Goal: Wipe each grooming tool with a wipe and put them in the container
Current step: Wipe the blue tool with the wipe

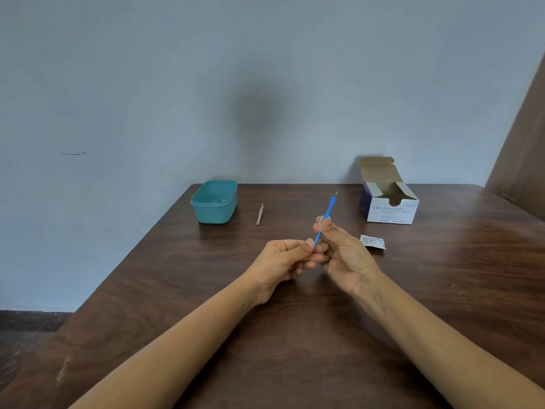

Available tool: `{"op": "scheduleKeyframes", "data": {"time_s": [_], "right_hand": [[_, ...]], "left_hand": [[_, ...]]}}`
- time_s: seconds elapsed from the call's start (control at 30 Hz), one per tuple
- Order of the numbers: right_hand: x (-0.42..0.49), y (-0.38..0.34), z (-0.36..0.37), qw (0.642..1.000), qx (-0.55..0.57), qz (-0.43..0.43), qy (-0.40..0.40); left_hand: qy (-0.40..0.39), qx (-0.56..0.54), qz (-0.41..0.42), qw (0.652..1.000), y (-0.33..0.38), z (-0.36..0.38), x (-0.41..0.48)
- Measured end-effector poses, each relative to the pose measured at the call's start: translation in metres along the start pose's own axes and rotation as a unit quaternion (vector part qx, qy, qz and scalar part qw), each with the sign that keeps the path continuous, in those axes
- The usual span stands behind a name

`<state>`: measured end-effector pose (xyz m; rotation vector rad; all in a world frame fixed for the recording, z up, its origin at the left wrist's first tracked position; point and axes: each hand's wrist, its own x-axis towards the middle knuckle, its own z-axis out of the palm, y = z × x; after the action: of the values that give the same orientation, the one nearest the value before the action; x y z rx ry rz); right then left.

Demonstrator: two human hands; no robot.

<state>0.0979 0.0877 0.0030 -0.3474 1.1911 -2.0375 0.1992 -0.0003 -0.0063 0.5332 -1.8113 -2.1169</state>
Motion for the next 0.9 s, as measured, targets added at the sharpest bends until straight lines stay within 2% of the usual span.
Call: {"op": "scheduleKeyframes", "data": {"time_s": [0.43, 0.9], "right_hand": [[0.0027, -0.0013, -0.0022, 0.999, -0.022, -0.001, -0.031], [0.0061, -0.0064, -0.0031, 0.998, 0.031, -0.039, -0.029]], "left_hand": [[-0.019, 0.009, 0.019, 1.000, 0.0045, 0.0010, -0.0027], [-0.020, 0.016, 0.053, 0.998, 0.0031, 0.0023, -0.0016]]}}
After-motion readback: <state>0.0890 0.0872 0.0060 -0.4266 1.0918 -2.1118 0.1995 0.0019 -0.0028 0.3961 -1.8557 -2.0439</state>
